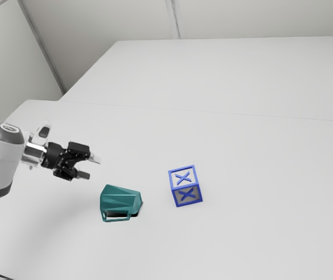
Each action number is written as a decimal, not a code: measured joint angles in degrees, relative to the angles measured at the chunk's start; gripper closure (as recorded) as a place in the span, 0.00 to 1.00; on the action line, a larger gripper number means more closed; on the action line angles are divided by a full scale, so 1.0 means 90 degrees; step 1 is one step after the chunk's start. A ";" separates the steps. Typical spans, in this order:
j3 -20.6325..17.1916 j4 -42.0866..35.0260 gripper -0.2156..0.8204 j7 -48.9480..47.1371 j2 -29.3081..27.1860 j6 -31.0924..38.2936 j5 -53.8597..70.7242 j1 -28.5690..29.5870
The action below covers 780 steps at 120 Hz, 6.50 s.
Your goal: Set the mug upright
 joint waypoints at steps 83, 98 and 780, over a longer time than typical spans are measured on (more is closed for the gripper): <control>0.0070 -0.0592 0.23 0.0400 0.0161 -0.0292 0.0133 -0.0027; 0.0079 -0.0585 0.23 0.0522 0.0311 -0.0211 0.0055 -0.0064; -0.1480 0.0918 0.43 -0.5101 0.0805 0.1305 0.7118 -0.1001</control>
